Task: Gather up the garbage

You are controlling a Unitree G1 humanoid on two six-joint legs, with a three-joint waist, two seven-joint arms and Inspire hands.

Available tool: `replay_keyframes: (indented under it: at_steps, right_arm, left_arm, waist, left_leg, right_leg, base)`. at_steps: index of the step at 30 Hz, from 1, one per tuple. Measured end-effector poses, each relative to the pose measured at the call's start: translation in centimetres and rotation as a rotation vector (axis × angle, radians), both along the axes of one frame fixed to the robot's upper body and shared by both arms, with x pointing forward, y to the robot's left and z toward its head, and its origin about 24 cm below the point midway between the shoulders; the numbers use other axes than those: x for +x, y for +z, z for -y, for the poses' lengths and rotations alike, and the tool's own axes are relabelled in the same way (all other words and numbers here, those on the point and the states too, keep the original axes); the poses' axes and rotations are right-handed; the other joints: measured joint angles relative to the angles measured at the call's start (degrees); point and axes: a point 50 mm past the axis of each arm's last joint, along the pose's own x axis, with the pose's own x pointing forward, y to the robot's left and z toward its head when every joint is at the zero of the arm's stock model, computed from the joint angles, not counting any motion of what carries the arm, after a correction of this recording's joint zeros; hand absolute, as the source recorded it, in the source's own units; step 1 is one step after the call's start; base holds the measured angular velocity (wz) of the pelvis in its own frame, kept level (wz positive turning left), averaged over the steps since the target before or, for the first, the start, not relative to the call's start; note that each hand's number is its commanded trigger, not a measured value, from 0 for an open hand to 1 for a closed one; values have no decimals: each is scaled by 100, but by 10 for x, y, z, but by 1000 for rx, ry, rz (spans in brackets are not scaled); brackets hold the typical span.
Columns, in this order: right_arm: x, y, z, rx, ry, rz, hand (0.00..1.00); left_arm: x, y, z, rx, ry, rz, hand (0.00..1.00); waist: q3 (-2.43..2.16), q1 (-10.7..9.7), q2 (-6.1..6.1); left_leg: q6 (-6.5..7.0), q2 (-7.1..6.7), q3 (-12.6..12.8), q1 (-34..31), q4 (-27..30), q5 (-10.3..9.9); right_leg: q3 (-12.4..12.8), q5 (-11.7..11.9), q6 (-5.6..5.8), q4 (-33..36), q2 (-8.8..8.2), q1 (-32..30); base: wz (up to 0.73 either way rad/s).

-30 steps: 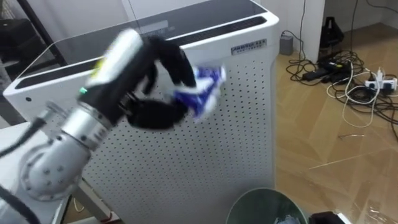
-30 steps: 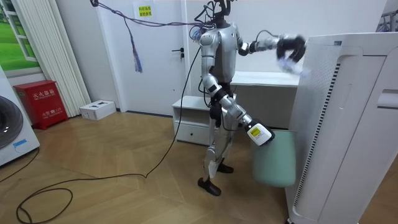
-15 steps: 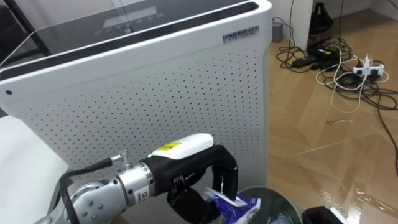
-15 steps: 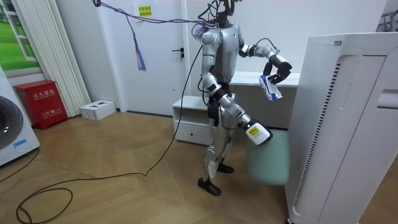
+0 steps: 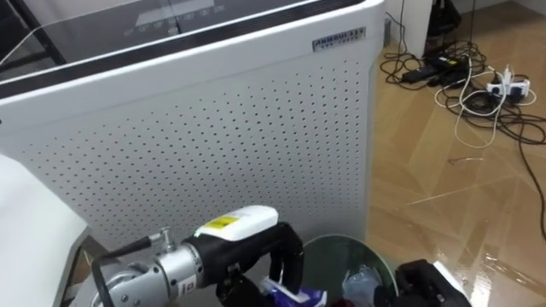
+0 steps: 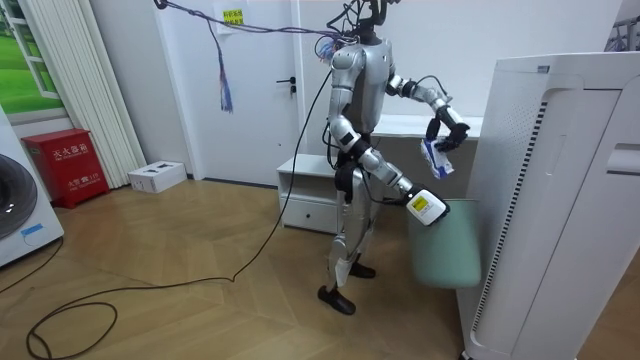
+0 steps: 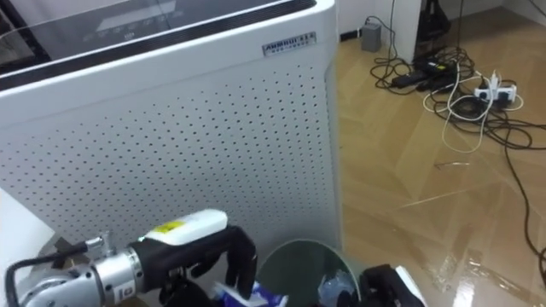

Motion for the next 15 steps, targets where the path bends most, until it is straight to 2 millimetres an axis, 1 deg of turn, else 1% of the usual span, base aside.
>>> replay_keyframes:
  at_steps: [1, 4, 6, 10, 13, 15]
  right_arm:
    - [0, -1, -2, 6, -1, -1, 100]
    - [0, -3, -7, 19, -2, 0, 100]
    - [-1, -4, -12, 20, 13, -5, 100]
    - [-3, -8, -25, 42, 50, -18, 100]
    - [-4, -11, -34, 61, 78, -29, 100]
    - [-4, -11, -35, 68, 90, -32, 100]
  left_arm:
    - [1, -6, 0, 19, 20, 5, 0]
    - [3, -14, 2, 33, 44, 26, 0]
    - [5, -19, 3, 7, 63, 34, 0]
    - [7, -39, 9, -61, 138, 1, 0]
    - [8, -42, 13, -84, 157, 12, 0]
    - [8, -42, 13, -96, 167, 21, 0]
  waist:
    - [-6, 9, -30]
    - [-14, 6, -107]
    - [-18, -1, -144]
    - [-10, -6, -215]
    - [-13, 1, -254]
    - [-14, 3, -255]
  left_leg:
    - [8, -1, 1, -70, 7, 7]
    - [12, -4, -1, -201, 45, 9]
    - [12, -1, -2, -239, 46, 9]
    - [12, -3, 8, -245, 42, 9]
    - [12, -2, 18, -246, 42, 8]
    - [12, -6, 34, -244, 42, 8]
  right_leg:
    - [2, 0, 0, 29, -3, -80]
    - [15, 1, 0, 72, -13, -215]
    - [34, 1, 0, 132, -15, -279]
    - [68, 1, 0, 134, -14, -296]
    - [77, 1, 0, 134, -14, -302]
    - [85, 1, 0, 133, -21, -302]
  base:
    - [-3]
    - [0]
    - [0]
    - [-1]
    - [-1]
    - [0]
